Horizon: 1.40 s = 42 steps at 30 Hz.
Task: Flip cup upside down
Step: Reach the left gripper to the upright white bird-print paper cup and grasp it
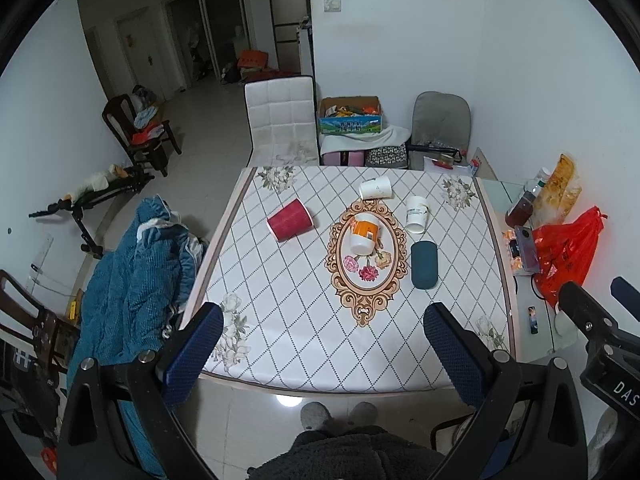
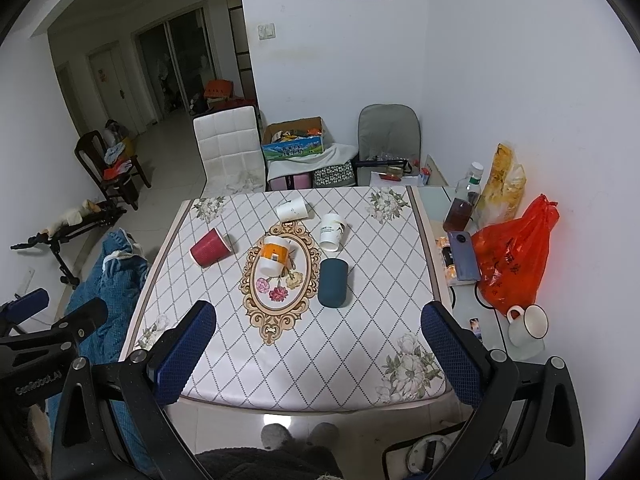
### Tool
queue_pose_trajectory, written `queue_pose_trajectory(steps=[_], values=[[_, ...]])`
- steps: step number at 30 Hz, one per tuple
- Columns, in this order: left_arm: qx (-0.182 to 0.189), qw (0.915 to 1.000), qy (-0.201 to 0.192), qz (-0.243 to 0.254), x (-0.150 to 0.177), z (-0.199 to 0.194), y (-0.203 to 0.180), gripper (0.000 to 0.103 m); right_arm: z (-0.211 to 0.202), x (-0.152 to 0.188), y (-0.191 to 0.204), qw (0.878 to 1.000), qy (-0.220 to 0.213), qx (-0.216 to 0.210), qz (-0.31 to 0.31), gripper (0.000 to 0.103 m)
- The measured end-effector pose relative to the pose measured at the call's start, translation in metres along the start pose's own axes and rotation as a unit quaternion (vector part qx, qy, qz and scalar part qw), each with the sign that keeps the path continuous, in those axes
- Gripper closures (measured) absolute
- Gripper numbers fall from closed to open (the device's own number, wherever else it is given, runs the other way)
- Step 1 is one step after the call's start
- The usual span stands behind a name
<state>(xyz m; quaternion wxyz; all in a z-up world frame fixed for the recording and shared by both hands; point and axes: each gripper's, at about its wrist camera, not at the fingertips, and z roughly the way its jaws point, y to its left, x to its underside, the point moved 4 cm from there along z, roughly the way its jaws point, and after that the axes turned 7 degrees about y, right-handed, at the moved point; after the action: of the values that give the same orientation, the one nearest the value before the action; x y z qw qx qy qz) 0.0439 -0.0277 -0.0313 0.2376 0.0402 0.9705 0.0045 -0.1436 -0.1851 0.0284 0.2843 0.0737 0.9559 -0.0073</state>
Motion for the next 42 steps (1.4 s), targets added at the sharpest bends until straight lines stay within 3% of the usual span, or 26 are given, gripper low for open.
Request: queue_pose_trajectory(steps=[9,25,42], values=[[-0.007,0.9994,0.035,-0.005,-0.002,0.054,-0.021,0.000,0.076,-0.003,-0.034,0.998,0.057,0.012,0.019,0.000],[-0.021,0.9928,0.111,0.040,-0.031,0.164,-0.076,0.000,0.206,0.009,-0.092,0.989,0.140,0.041,0.038,0.000],[-0.025,0.9794,0.168,0.109,-0.136,0.302,-0.127,0.000,0.331,-0.016,-0.107,0.969,0.224,0.059,0.086,0.000]])
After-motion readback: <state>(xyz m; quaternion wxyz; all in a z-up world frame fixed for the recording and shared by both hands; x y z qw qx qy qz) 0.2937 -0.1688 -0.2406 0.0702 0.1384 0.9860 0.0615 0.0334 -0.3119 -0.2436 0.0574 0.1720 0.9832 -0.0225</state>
